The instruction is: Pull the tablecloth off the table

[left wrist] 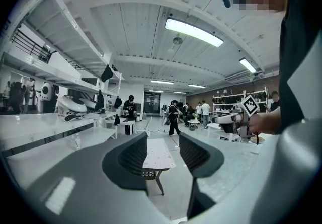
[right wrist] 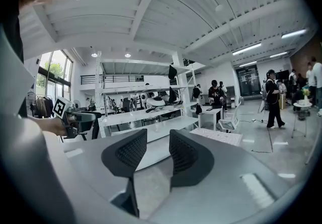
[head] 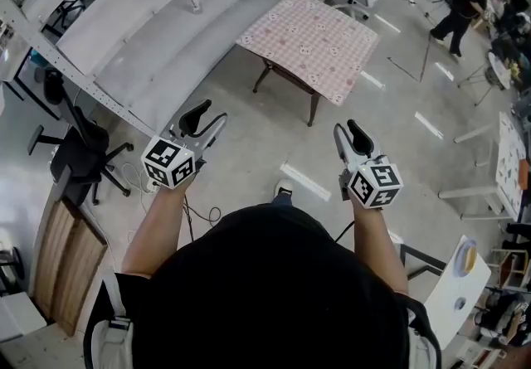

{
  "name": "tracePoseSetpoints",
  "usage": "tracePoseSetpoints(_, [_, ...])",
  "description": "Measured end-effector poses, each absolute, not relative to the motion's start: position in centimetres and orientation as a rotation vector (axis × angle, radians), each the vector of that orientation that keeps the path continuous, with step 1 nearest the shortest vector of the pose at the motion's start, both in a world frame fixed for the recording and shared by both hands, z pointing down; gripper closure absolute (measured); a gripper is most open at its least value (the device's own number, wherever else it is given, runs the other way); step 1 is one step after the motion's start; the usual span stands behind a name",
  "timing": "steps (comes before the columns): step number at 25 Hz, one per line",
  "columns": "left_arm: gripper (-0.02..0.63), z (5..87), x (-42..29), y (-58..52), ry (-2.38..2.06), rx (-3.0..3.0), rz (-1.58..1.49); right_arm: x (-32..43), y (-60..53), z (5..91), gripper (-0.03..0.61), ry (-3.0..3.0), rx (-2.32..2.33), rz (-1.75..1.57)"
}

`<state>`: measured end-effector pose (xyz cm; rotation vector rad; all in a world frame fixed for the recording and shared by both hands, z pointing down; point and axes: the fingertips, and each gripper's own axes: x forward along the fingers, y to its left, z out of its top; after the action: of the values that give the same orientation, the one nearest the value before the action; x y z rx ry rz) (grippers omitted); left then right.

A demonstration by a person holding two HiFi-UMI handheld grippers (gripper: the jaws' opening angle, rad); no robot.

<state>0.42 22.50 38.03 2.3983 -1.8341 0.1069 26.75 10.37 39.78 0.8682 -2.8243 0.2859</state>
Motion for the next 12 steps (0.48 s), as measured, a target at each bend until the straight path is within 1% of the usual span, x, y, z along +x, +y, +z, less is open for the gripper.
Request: tracePoseSetpoints(12, [0.416,39.4,-1.6,11.1,-1.842,2.332,0.171,24.8,-2.8,41.9,0.399,-2.814,0.825,0.351])
